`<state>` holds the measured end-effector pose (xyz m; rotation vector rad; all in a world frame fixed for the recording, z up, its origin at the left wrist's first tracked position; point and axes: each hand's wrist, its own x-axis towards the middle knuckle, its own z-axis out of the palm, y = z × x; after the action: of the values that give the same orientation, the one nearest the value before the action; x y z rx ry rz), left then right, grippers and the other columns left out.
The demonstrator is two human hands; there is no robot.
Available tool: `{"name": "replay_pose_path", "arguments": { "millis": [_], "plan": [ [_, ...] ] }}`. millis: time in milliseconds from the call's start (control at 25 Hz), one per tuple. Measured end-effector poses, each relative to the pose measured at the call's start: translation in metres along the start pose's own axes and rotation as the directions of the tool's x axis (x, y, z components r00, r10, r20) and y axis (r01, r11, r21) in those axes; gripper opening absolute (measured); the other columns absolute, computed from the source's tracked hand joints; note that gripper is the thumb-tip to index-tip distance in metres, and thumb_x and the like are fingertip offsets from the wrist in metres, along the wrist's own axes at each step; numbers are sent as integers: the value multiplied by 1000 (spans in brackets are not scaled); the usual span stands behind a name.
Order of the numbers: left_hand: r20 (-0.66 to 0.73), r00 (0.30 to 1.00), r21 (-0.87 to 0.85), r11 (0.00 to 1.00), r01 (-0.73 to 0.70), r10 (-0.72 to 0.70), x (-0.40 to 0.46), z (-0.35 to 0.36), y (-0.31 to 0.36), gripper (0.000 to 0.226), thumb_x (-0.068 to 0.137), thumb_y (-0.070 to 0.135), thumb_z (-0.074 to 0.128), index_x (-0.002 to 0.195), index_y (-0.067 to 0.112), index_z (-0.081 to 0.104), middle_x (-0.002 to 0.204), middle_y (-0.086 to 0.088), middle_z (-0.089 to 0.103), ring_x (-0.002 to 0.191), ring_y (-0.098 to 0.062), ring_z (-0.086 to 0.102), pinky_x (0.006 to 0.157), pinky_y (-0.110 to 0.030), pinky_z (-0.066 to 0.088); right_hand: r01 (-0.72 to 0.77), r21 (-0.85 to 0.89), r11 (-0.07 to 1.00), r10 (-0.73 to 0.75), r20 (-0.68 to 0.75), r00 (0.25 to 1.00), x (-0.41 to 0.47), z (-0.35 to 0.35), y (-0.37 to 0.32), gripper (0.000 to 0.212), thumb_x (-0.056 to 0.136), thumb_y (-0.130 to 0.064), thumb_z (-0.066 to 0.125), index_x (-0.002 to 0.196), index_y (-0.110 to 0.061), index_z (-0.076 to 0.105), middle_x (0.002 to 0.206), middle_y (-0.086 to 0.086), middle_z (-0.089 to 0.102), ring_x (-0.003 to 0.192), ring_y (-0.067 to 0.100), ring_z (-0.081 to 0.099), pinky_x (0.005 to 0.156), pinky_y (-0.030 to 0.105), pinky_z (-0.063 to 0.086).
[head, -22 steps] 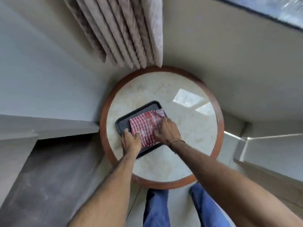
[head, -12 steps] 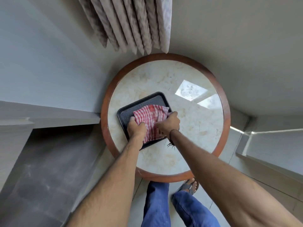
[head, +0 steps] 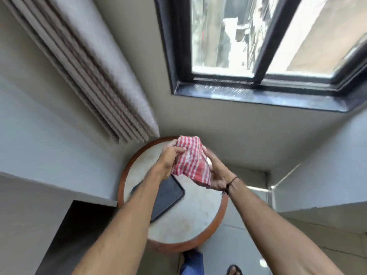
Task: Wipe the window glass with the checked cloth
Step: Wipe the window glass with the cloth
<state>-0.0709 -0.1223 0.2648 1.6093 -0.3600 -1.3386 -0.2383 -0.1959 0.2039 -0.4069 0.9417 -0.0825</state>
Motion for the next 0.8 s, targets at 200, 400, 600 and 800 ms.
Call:
{"name": "replay_pose_path", "arguments": {
  "millis": [200,400,600,800],
  "plan": [
    [44,966,226,939,-258,255,-56,73,134,19,97,0,55,105,13,66,111,-14,74,89,-23,72,81,-37,65,375,36,926,-376,136,917,-119,23,-96,45,91,-25,77,131,-5,71,118,19,81,106,34,80,88,48,66],
    [106,867,302,816,-494,486,-84,122,252,25,100,8,61,124,9,66,122,-13,75,104,-24,77,83,-34,66,581,-116,805,-567,134,813,-224,61,-211,43,96,-42,74,123,-9,77,120,18,80,109,37,76,103,55,60],
    [131,685,517,540,-664,717,-77,139,366,20,102,26,60,119,17,65,115,-1,68,106,-21,67,78,-29,54,771,-83,632,-774,-21,633,-278,124,-306,47,101,-34,65,137,-3,67,128,23,75,106,37,72,95,52,61],
    [116,321,737,135,-662,940,-42,117,509,34,103,22,52,132,8,64,142,-13,64,127,-30,63,97,-38,49,989,74,125,-861,-488,146,-306,202,-402,25,98,-37,70,93,-13,76,84,-1,80,83,19,78,74,30,66]
  ]
}}
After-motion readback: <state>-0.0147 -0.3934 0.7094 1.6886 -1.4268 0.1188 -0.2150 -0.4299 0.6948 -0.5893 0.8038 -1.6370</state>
